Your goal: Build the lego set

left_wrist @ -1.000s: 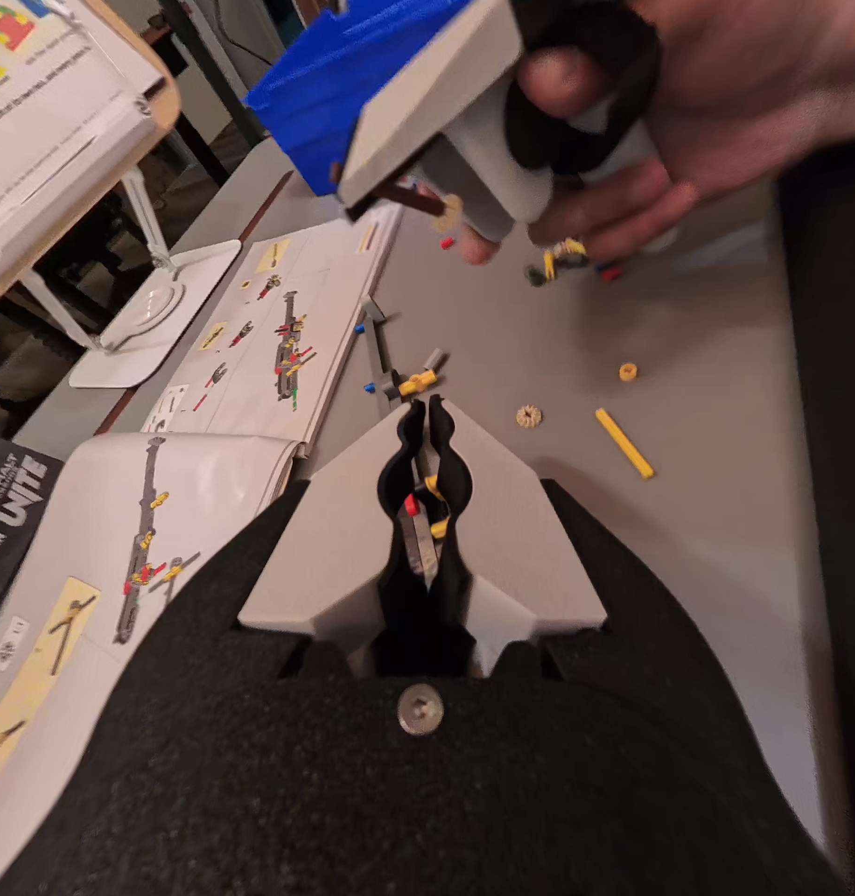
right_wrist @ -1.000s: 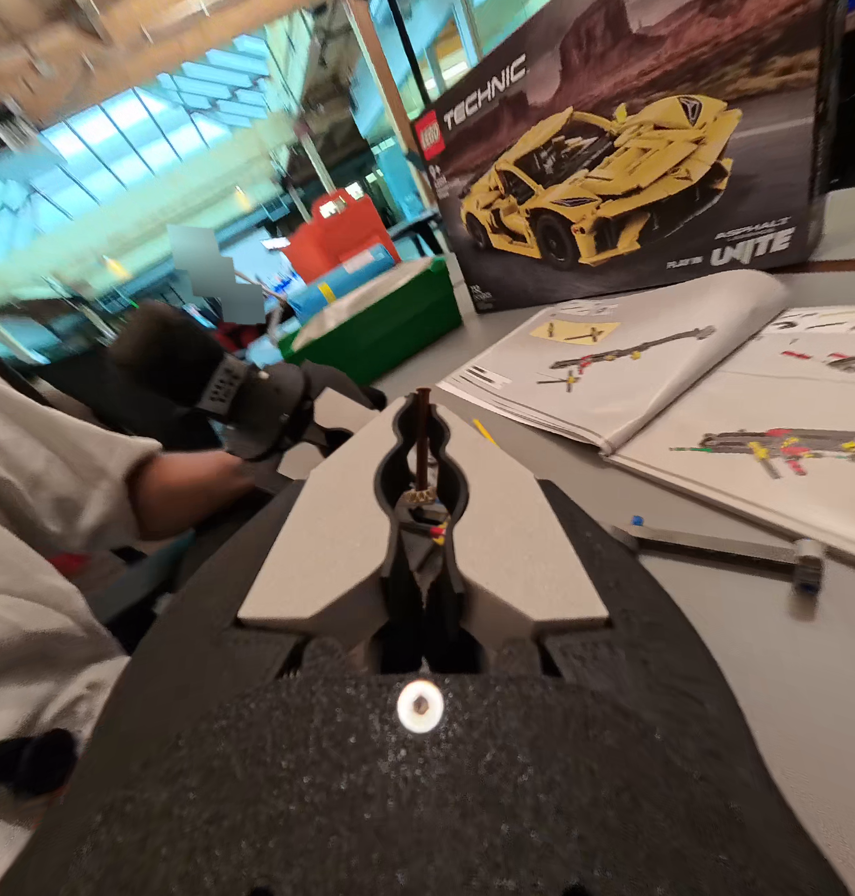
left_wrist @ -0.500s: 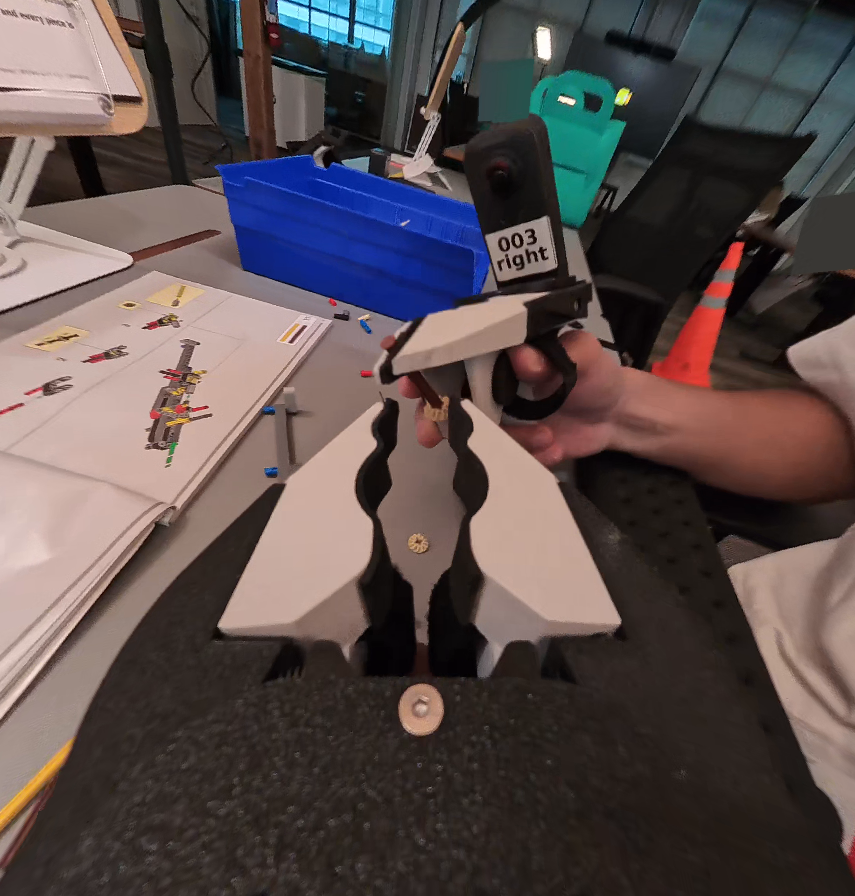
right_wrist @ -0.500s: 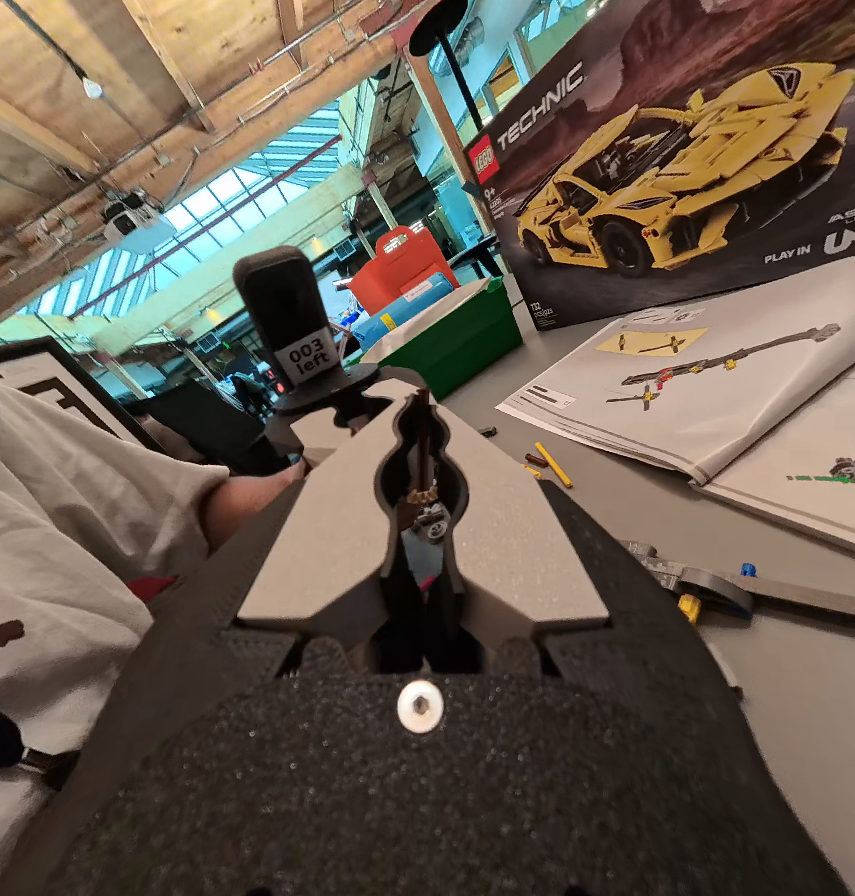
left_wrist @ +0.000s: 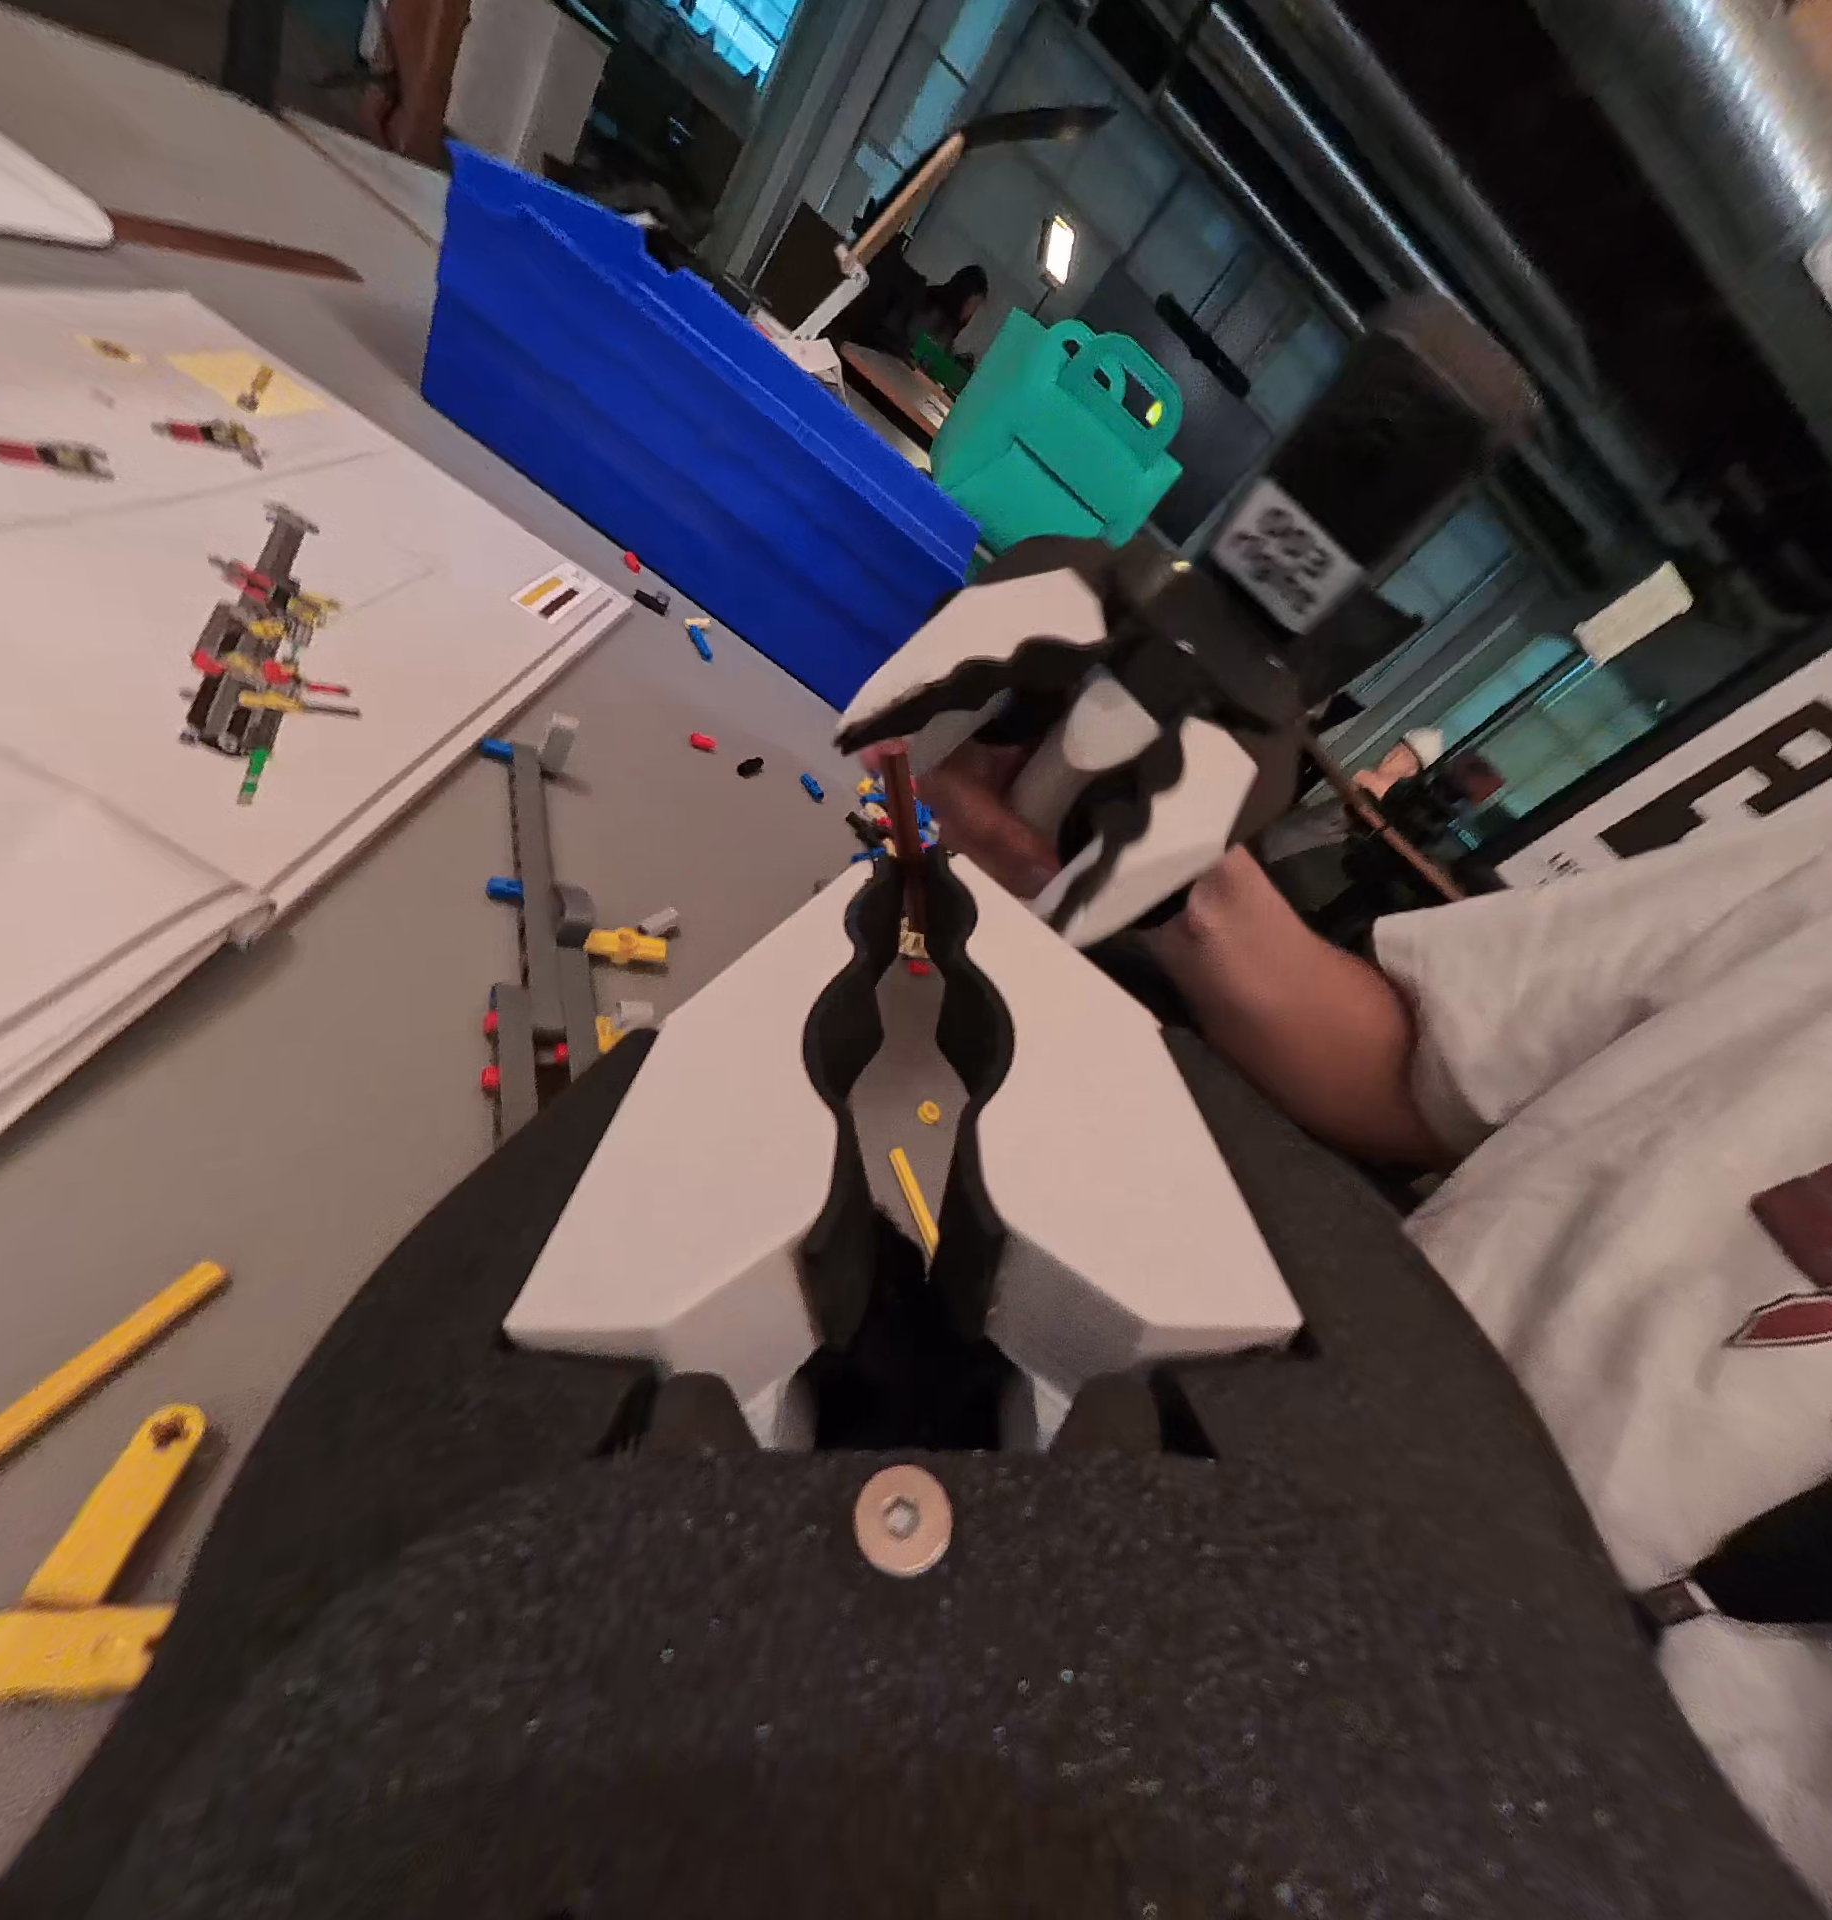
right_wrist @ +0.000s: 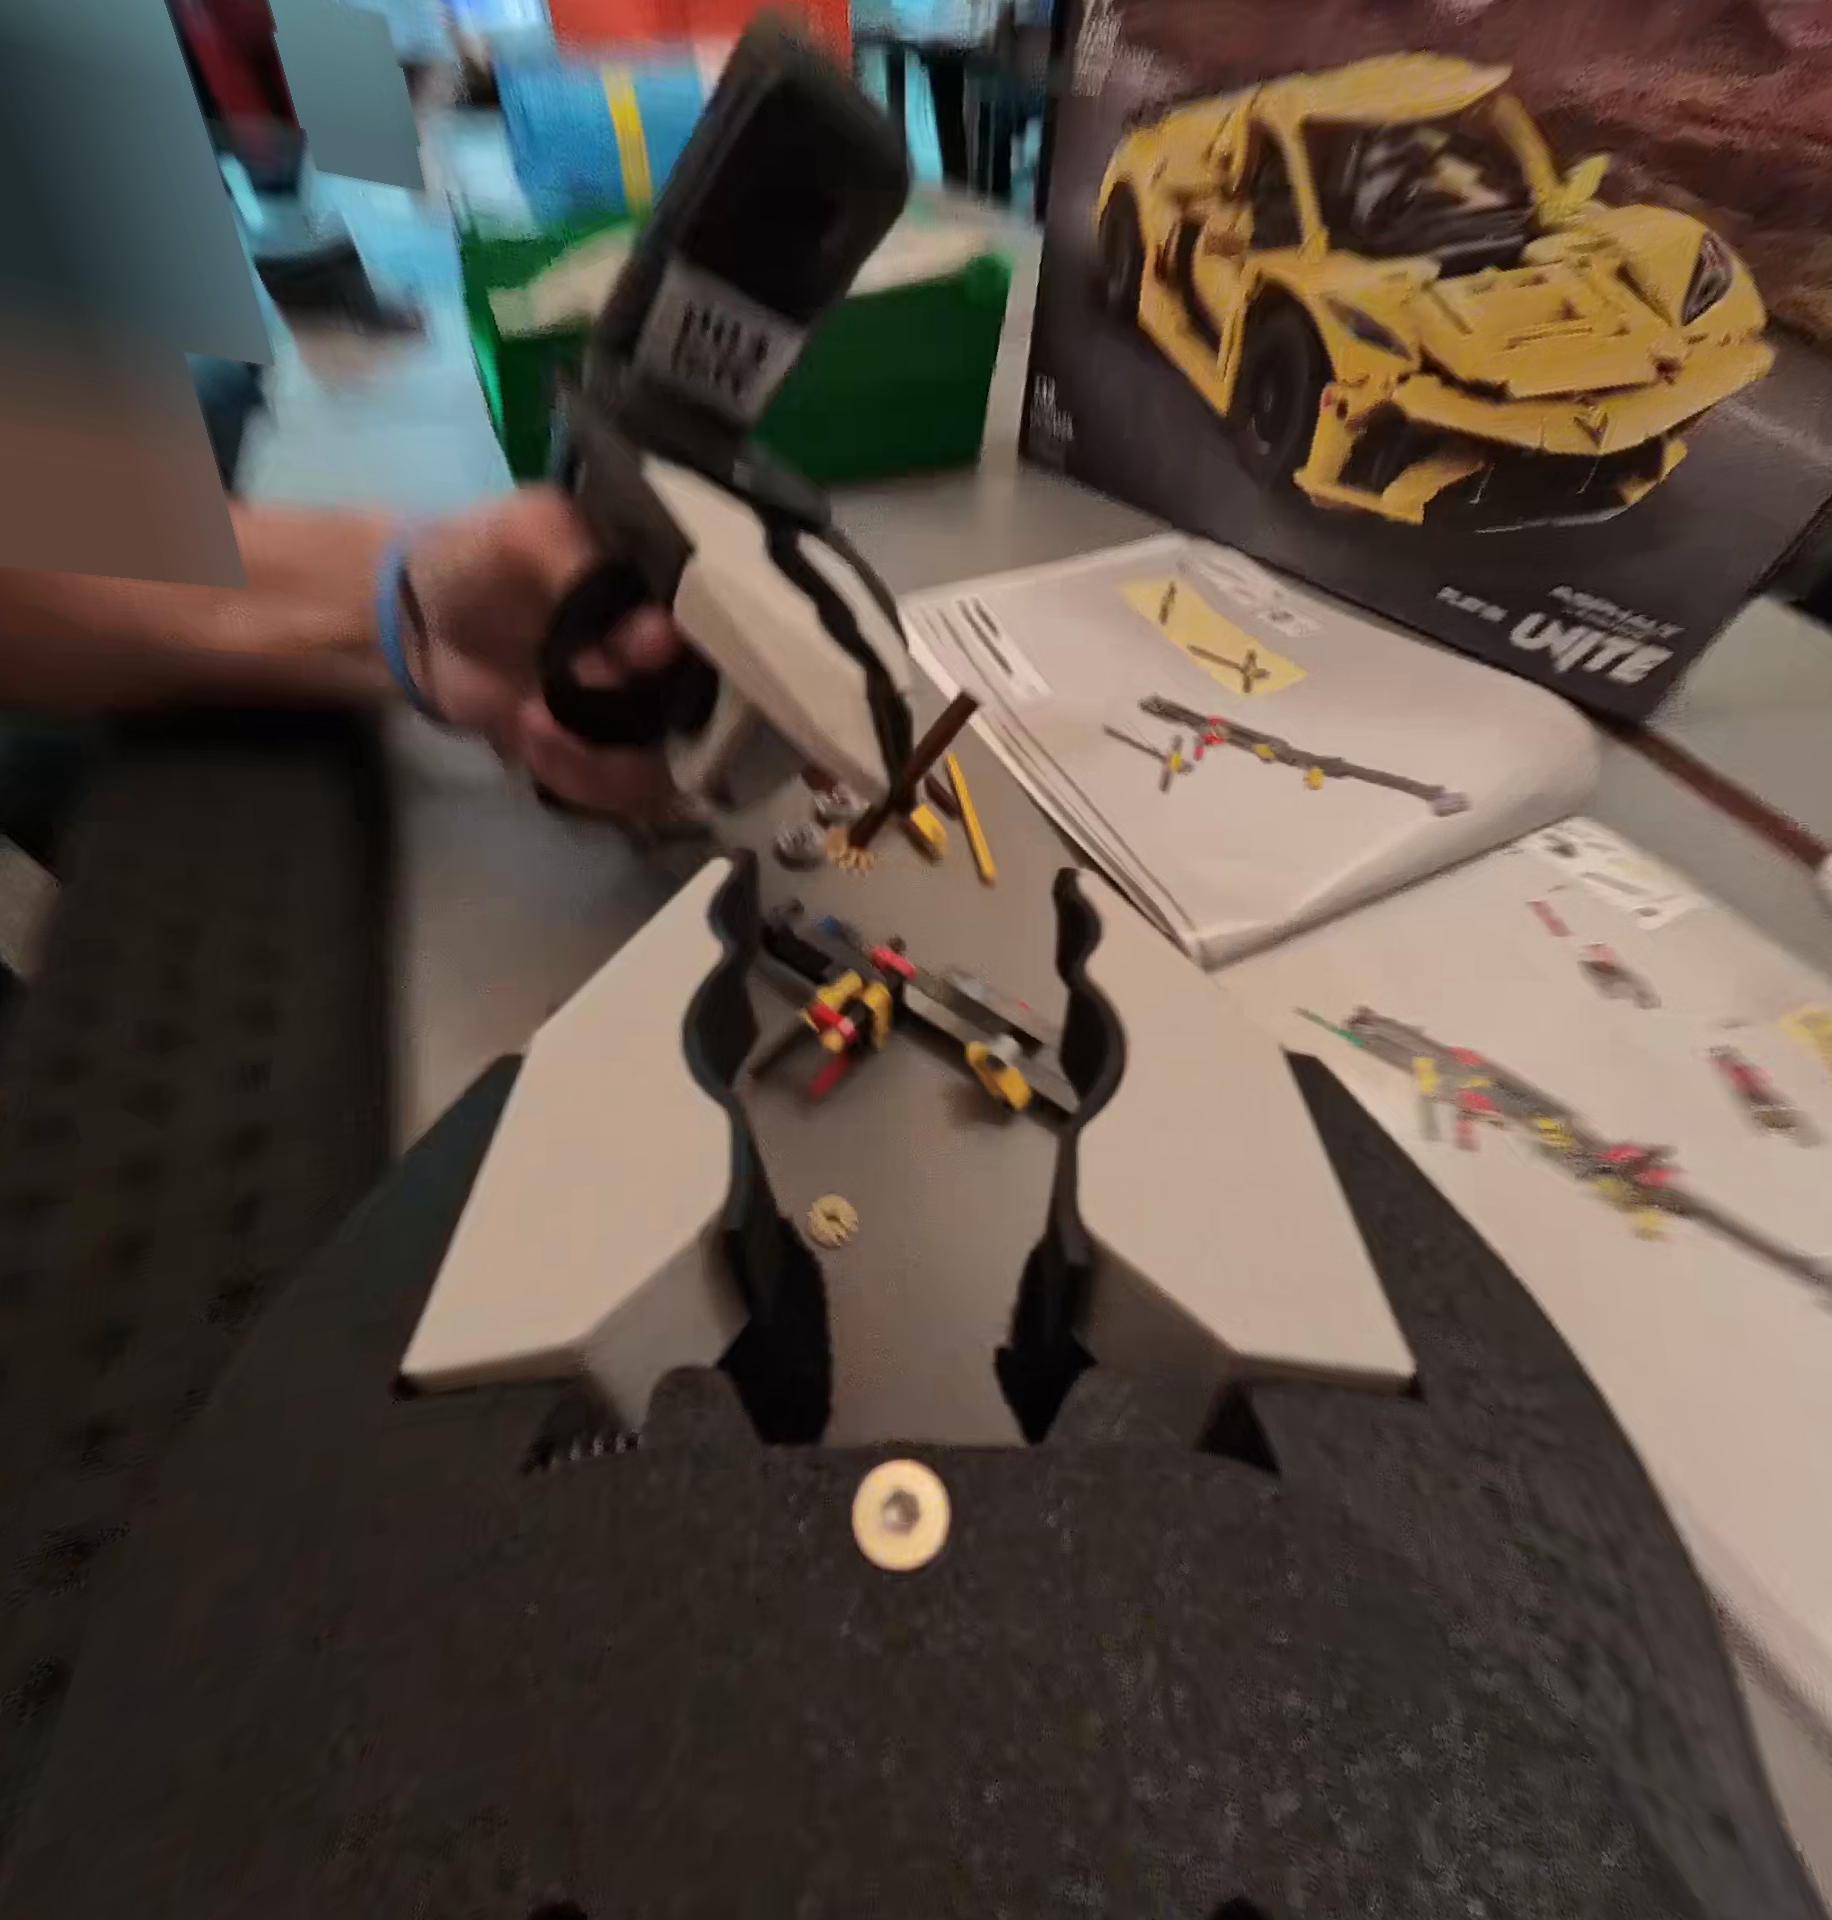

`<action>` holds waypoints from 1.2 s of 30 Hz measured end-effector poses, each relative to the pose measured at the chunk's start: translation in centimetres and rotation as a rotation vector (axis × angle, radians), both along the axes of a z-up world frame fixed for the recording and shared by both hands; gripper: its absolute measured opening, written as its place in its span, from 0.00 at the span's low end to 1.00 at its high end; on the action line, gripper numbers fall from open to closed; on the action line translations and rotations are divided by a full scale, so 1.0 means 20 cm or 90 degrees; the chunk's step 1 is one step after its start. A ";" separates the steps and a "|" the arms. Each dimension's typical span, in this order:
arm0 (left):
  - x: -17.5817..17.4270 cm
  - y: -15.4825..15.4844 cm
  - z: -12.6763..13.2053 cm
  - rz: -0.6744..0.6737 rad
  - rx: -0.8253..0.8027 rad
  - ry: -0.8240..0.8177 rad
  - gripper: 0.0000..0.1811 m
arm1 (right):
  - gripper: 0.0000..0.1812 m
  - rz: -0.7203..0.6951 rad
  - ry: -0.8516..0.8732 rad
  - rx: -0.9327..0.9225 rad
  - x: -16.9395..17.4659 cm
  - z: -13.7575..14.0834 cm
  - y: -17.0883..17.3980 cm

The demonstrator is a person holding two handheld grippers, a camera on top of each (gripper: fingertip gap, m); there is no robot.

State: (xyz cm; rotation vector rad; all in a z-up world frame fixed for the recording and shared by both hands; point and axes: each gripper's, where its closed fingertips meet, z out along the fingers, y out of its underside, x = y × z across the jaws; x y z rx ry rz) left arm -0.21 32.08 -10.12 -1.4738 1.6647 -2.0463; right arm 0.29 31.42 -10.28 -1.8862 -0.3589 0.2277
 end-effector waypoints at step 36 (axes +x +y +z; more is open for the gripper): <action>-0.06 -0.03 -0.07 -0.055 -0.081 0.101 0.01 | 0.25 0.134 -0.380 -0.125 -0.08 -0.13 0.11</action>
